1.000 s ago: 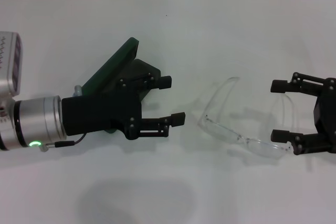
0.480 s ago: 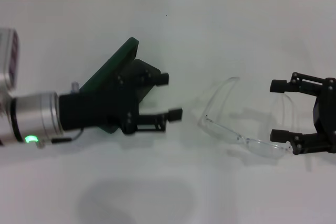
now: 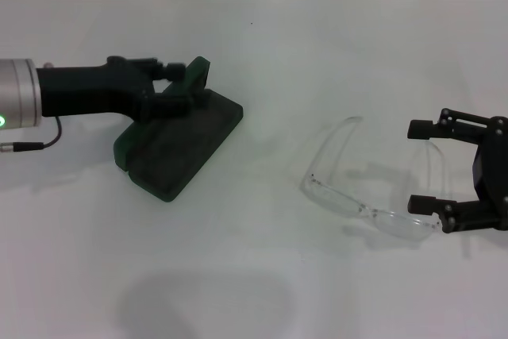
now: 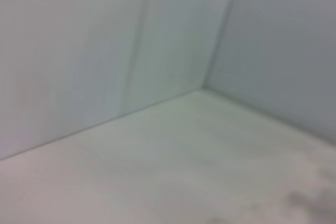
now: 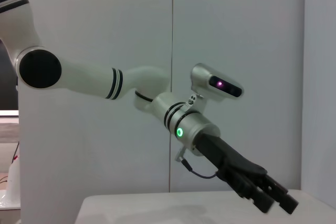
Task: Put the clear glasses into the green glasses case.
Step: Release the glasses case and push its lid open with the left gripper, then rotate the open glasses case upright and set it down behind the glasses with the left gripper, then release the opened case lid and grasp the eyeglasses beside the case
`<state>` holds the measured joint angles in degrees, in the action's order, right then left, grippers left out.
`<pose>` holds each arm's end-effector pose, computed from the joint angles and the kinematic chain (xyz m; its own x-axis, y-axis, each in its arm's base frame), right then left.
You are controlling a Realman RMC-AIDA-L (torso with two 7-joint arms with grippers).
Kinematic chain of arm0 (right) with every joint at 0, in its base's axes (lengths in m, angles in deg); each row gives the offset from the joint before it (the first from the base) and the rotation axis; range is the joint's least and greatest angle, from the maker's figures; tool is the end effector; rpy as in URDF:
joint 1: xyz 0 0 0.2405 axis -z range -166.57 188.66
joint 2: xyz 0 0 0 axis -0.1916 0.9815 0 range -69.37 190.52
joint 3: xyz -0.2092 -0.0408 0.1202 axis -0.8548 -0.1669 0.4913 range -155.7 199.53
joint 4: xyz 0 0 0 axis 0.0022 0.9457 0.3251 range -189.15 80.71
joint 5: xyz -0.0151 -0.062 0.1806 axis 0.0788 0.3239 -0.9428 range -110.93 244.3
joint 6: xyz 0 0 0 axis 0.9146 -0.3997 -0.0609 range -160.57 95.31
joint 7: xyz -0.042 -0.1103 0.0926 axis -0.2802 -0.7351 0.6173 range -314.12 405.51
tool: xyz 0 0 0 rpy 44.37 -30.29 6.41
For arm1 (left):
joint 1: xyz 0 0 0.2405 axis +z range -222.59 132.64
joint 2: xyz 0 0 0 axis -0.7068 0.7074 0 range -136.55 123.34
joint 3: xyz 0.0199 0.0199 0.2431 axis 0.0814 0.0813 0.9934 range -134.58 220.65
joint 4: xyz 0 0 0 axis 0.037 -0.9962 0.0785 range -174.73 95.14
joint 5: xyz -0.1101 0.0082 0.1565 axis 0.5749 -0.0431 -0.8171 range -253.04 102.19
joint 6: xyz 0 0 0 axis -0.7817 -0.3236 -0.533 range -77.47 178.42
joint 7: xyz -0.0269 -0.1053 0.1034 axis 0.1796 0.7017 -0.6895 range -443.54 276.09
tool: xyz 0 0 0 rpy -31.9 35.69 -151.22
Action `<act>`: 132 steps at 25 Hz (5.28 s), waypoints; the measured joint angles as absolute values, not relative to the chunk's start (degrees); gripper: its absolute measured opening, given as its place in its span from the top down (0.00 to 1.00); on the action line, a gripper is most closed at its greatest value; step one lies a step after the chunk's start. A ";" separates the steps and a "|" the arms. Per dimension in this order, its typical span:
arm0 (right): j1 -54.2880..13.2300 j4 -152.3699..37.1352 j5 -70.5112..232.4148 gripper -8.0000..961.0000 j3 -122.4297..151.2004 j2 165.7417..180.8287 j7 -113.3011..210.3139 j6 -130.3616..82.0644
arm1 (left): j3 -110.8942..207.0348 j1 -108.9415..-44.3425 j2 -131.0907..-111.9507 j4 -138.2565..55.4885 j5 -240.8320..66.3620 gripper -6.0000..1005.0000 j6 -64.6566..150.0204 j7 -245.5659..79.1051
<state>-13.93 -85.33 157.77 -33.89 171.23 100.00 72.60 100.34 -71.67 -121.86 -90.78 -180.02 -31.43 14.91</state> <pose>0.2336 0.2682 0.0358 0.7657 0.0708 -0.6392 -0.0500 -0.9843 -0.1690 -0.2240 0.3329 0.0264 0.7814 0.4246 0.4573 0.5453 -0.8209 -0.1696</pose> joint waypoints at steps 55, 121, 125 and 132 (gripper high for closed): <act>-10.01 -101.44 172.03 0.10 -32.35 175.10 106.07 82.16 | 107.09 -79.33 -126.14 -91.04 -193.61 0.77 -21.17 9.45; -30.91 -130.81 200.98 0.13 -54.46 176.35 169.09 70.87 | 117.18 -59.28 -126.17 -76.65 -136.31 0.31 -33.59 -29.13; -31.99 -130.78 202.65 0.13 -63.32 176.30 173.84 66.35 | 115.46 -59.21 -126.07 -75.06 -136.64 0.31 -35.12 -29.47; -32.46 -129.09 204.76 0.13 -72.47 176.51 178.75 61.03 | 115.22 -59.28 -126.03 -73.44 -136.85 0.31 -35.40 -30.12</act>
<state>-32.46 -129.09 204.76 -72.47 176.51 178.75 61.03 115.22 -59.28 -126.03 -73.44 -136.85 -35.40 -30.12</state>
